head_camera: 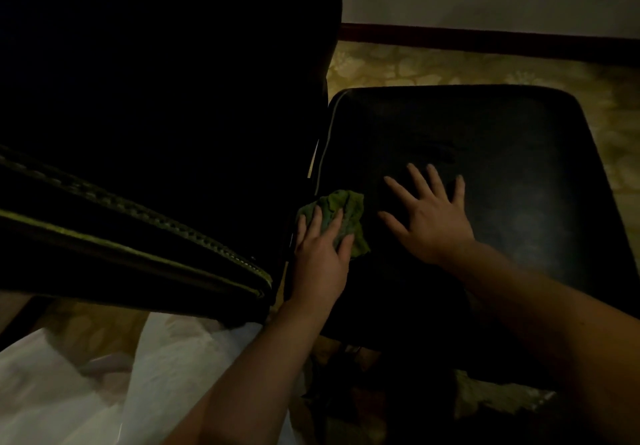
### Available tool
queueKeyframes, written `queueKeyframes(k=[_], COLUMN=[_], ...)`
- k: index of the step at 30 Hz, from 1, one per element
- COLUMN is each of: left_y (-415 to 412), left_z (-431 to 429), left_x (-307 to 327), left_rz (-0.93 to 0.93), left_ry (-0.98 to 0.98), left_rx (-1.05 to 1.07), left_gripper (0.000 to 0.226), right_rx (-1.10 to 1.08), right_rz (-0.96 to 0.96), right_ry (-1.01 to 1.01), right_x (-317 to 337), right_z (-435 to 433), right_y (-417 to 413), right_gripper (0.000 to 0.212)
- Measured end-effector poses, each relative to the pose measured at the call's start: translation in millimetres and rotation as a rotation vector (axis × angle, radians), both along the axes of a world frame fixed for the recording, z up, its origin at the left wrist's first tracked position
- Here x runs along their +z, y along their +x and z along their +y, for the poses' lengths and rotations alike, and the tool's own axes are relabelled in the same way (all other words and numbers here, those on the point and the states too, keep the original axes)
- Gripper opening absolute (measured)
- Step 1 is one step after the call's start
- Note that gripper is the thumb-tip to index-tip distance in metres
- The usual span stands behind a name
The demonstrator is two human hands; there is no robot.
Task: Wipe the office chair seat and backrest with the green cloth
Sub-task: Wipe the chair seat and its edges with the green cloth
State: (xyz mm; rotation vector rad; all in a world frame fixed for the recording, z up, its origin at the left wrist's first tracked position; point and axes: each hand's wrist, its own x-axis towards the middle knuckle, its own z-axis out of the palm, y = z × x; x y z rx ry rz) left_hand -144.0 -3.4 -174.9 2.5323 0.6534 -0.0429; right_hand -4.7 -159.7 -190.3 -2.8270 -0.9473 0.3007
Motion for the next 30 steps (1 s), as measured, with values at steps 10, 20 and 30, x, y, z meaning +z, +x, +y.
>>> queueKeyframes(k=[10, 20, 30], left_y=[21, 51, 30], left_z=[6, 6, -1], left_x=[-1, -1, -3], left_rz=[0.029, 0.022, 0.036], left_ry=[0.039, 0.043, 0.049], left_rx=[-0.026, 0.012, 0.042], left_gripper=[0.051, 0.052, 0.053], right_rx=[-0.057, -0.071, -0.063], right_rz=[-0.102, -0.115, -0.117], right_ry=[0.040, 0.064, 0.038], right_x=[-15, -19, -20], right_z=[4, 4, 4], right_y=[12, 14, 14], right_gripper=[0.072, 0.070, 0.072])
